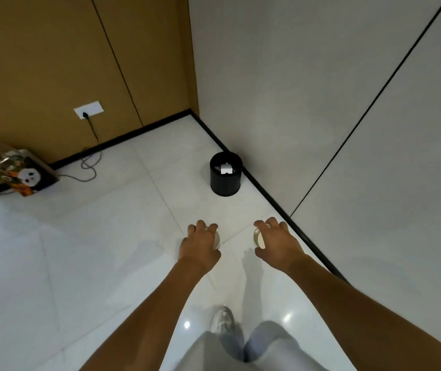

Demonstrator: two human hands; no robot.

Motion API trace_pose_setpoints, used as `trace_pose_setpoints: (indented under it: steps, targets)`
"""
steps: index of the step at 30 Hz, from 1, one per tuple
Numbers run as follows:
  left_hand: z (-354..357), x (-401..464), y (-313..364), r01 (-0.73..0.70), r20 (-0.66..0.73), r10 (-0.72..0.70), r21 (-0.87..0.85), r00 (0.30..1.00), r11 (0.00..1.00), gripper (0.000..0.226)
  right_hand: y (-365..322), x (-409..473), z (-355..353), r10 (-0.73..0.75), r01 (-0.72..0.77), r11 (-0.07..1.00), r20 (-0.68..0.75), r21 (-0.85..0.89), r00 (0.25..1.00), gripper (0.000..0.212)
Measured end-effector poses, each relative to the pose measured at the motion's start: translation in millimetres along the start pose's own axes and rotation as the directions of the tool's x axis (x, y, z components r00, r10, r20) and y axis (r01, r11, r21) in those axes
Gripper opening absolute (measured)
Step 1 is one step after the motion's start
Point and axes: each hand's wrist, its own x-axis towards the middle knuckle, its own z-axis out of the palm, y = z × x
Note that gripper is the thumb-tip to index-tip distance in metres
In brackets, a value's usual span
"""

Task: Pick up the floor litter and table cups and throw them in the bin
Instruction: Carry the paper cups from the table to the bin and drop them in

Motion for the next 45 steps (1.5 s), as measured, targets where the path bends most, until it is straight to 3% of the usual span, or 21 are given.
trace_pose_setpoints:
  steps: [16, 24, 36, 45]
  targets:
    - [-100, 320, 4, 0.099, 0.009, -0.099, -0.026, 0.995, 0.995, 0.061, 40, 337, -116, -0.06, 0.058, 0.998, 0.062, 0.037, 0.996, 0.063]
    - [-128, 450, -10, 0.166, 0.081, -0.16, -0.063, 0.984, 0.984, 0.064, 51, 478, -135, -0.046, 0.044, 0.999, 0.181, 0.015, 0.982, 0.062]
    - [-103, 647, -64, 0.138, 0.202, -0.11, -0.129, 0.973, 0.982, 0.064, 53, 673, -102, 0.027, -0.054, 0.997, 0.379, 0.061, 0.925, 0.069]
    - [14, 782, -88, 0.215, 0.296, -0.159, -0.169, 0.942, 0.962, 0.063, 95, 804, 17, 0.032, -0.051, 0.998, 0.476, 0.026, 0.879, 0.069]
